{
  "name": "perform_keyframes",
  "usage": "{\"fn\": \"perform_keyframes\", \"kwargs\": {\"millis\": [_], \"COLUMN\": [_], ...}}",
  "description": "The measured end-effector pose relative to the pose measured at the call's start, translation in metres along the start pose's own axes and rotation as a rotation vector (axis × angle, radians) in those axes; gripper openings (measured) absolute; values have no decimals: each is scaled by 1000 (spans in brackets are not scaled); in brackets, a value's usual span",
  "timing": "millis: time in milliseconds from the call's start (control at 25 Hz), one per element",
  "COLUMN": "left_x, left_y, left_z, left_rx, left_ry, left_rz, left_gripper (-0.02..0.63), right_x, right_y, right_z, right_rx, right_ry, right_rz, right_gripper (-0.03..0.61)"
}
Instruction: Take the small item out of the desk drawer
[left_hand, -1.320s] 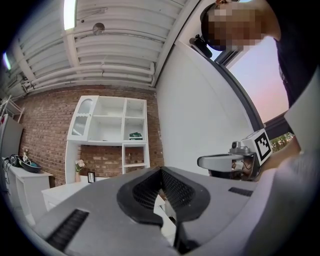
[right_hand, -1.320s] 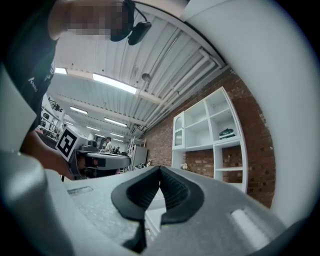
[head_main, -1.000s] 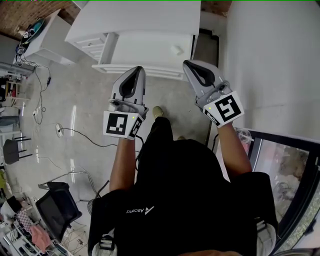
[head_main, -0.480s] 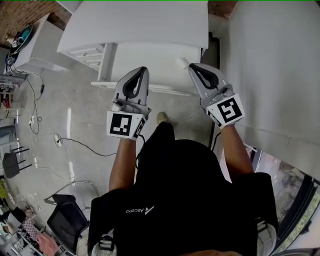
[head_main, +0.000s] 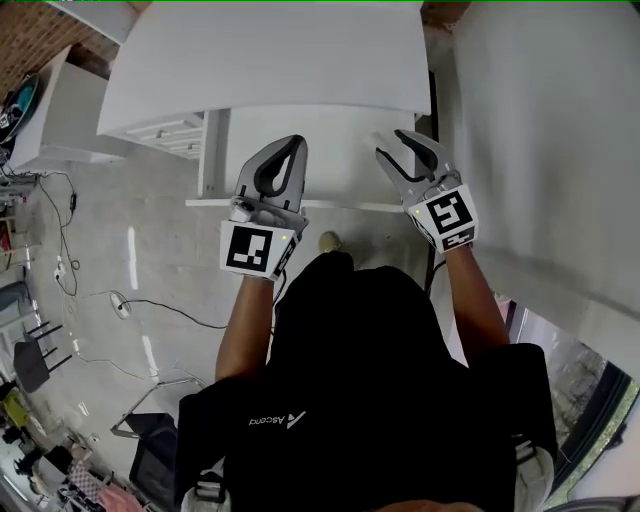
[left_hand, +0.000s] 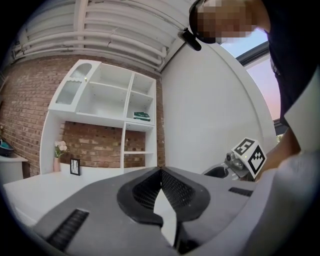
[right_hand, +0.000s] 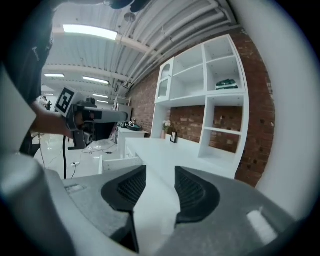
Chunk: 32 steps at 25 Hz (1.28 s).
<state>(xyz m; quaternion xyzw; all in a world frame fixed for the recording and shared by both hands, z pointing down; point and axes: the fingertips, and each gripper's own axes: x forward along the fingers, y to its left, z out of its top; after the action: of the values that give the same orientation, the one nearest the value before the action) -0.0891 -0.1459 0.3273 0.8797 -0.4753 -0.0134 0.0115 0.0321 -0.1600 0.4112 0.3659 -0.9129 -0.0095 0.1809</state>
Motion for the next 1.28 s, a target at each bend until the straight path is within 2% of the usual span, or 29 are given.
{"fn": "perform_keyframes", "kwargs": {"millis": [280,480,640,880,1080,1280], "left_x": [28,45,48,49,40,35], "left_y": [33,50,59,73,87,100], "left_z": [-29,-51,-62,-88,-109,-117], "left_rx": [-39,-54,-68,-89,-119,-148], "left_ry": [54,102,106,152,178,170], "left_rz": [-17,15,46,71,88,97], "left_gripper": [-2,-2,-2,-2,-2,-2], "right_x": [51,84,104,132,144,152], "right_y": [-16,-27,-30,-28,-23,-22], "right_z": [-74,-126,-170,-225,-247,-256], "right_rx": [25,64,88,114,64,64], "right_ry": [266,422,547,698,817,906], "right_rz": [20,55,75,103,87,73], "right_gripper": [219,224,232,238,233,233]}}
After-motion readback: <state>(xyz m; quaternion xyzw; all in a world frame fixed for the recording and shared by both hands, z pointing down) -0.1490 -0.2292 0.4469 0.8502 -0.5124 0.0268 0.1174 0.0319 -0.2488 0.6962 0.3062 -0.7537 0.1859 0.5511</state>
